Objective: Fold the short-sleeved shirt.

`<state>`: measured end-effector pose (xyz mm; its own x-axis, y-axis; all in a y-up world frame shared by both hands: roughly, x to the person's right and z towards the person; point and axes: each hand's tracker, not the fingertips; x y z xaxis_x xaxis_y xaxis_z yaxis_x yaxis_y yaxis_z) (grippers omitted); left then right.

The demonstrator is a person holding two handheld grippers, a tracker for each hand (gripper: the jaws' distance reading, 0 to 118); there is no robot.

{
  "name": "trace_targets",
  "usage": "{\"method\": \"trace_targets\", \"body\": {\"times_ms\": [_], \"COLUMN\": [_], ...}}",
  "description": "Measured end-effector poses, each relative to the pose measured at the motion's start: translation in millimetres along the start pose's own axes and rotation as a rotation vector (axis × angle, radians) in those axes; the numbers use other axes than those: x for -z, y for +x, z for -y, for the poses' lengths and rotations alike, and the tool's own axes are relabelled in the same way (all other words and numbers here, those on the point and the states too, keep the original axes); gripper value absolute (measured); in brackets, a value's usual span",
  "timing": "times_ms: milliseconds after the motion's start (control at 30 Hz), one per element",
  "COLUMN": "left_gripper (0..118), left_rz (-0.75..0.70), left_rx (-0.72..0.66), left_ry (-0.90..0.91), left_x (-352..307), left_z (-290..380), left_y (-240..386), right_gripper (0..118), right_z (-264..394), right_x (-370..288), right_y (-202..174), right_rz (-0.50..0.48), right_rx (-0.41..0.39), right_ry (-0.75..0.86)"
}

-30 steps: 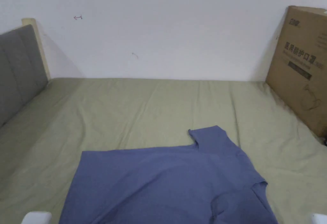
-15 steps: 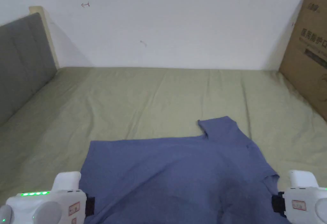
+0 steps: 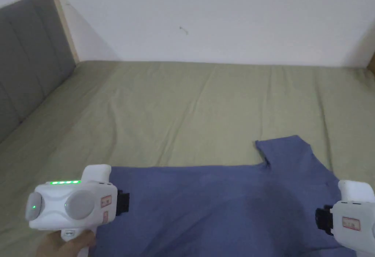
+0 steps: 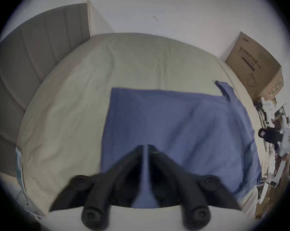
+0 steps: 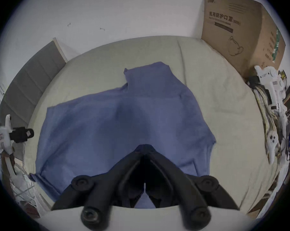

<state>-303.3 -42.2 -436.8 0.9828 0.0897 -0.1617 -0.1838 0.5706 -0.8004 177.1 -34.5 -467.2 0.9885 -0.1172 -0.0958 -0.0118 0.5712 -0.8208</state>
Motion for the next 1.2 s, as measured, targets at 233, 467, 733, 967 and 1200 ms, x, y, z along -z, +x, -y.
{"method": "trace_targets", "body": {"times_ms": [233, 467, 733, 967, 1200], "left_gripper": [92, 92, 4, 4, 4], "left_rz": [-0.054, -0.042, -0.096, -0.065, -0.064], "left_rx": [0.004, -0.069, -0.02, -0.024, 0.015], "left_ry": [-0.051, -0.143, -0.095, -0.079, -0.079], "left_x": [79, 134, 114, 100, 99], "left_z": [-67, -70, -73, -77, -79], "left_y": [-22, -25, -7, -12, -10], "right_gripper": [1, 1, 1, 83, 83], "right_z": [-7, 4, 5, -67, -130], "right_x": [22, 28, 30, 62, 137], "right_y": [4, 17, 40, 84, 82], "right_rz": [0.003, 0.016, 0.034, -0.042, 0.078], "right_rx": [-0.023, 0.004, 0.044, 0.087, -0.056], "right_ry": [-0.017, -0.044, -0.065, -0.059, -0.167]}}
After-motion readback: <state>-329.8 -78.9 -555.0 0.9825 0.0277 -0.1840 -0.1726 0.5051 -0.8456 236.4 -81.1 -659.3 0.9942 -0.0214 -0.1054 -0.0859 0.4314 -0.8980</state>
